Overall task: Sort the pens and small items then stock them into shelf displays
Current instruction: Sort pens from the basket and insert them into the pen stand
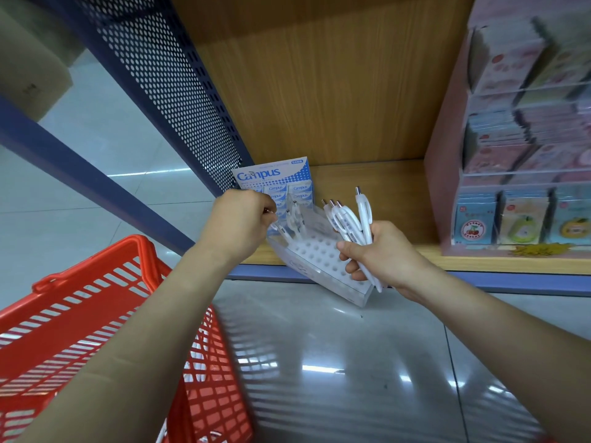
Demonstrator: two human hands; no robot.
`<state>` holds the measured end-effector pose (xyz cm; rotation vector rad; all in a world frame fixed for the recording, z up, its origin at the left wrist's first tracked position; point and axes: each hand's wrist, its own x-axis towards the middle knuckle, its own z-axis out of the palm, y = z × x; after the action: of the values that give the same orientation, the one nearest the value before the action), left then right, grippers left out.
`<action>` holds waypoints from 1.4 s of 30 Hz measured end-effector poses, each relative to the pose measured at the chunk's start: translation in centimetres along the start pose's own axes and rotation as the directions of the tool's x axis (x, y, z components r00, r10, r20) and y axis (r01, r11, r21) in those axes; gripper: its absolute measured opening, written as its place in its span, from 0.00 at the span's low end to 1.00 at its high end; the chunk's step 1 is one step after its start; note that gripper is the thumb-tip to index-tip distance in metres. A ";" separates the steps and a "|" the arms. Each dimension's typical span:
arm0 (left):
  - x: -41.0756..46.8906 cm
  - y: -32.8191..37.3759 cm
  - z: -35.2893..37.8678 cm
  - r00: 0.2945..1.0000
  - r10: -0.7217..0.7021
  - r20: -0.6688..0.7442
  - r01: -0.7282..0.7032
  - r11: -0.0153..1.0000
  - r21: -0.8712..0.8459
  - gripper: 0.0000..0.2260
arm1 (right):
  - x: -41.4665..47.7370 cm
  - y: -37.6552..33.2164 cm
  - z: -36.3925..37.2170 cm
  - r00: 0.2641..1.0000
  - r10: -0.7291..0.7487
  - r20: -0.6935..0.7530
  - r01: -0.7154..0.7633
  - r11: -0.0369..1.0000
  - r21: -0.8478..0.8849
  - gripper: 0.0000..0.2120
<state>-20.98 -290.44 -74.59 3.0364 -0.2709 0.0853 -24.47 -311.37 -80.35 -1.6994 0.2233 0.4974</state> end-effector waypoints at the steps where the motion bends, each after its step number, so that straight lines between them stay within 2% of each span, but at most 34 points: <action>1: -0.1 0.1 0.3 1.000 0.000 0.011 0.000 1.000 -0.005 0.07 | 0.0 -0.1 0.1 1.000 -0.002 0.002 0.002 1.000 -0.010 0.05; 7: -0.1 0.0 1.7 0.997 0.057 0.048 -0.057 0.998 -0.010 0.06 | 0.3 0.0 0.3 1.000 -0.002 -0.005 0.001 0.990 -0.144 0.07; 10: 0.0 0.0 1.8 1.000 -0.008 -0.018 0.007 0.999 -0.033 0.06 | 0.3 0.3 0.2 1.000 -0.024 -0.003 0.024 0.988 -0.154 0.08; 13: 0.2 0.2 1.6 0.993 -0.100 -0.057 0.097 0.994 -0.055 0.09 | 0.3 0.2 0.1 0.999 -0.042 -0.006 0.041 0.995 -0.090 0.03; 16: 0.5 0.3 1.9 0.995 -0.097 -0.033 0.095 0.994 -0.062 0.08 | 0.2 0.2 -0.1 1.000 -0.025 0.000 0.025 0.999 -0.021 0.01; 21: 0.5 0.7 2.3 0.995 -0.100 0.012 0.100 0.993 -0.062 0.07 | 0.2 0.3 -0.1 0.999 -0.032 -0.019 0.032 0.999 -0.010 0.01; 27: 0.9 0.8 2.4 0.994 -0.104 0.040 0.107 0.991 -0.086 0.08 | 0.1 0.1 -0.2 0.998 -0.049 -0.036 0.051 0.997 0.062 0.06; 30: 0.6 0.5 2.0 0.987 -0.162 0.019 0.163 0.973 -0.166 0.11 | -0.1 -0.2 -0.3 0.998 -0.045 -0.037 0.048 0.994 0.094 0.08; 33: 0.6 0.7 1.0 0.971 -0.237 -0.031 0.206 0.895 -0.396 0.08 | 0.0 -0.5 -0.4 0.998 -0.054 -0.023 0.056 0.991 0.120 0.09; 36: 0.5 1.6 0.5 0.977 -0.149 0.152 0.212 0.755 -0.621 0.08 | -0.2 -0.8 -0.3 0.997 -0.075 0.014 0.072 0.988 0.138 0.09; 38: 0.2 2.3 0.6 0.953 -0.137 0.271 0.296 0.621 -0.726 0.09 | -0.4 -1.0 -0.2 0.996 -0.087 0.039 0.080 0.987 0.141 0.09; 40: -0.1 2.5 0.5 0.933 -0.177 0.314 0.361 0.476 -0.802 0.06 | -0.4 -1.1 -0.1 0.995 -0.091 0.050 0.082 0.985 0.154 0.07; 42: -0.1 2.2 0.2 0.927 -0.210 0.310 0.368 0.367 -0.854 0.03 | -0.3 -1.1 -0.4 0.996 -0.070 0.047 0.061 0.983 0.172 0.06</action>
<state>-21.47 -292.56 -74.65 1.9073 0.1952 -0.2493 -24.14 -311.62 -79.17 -1.5197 0.1663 0.4602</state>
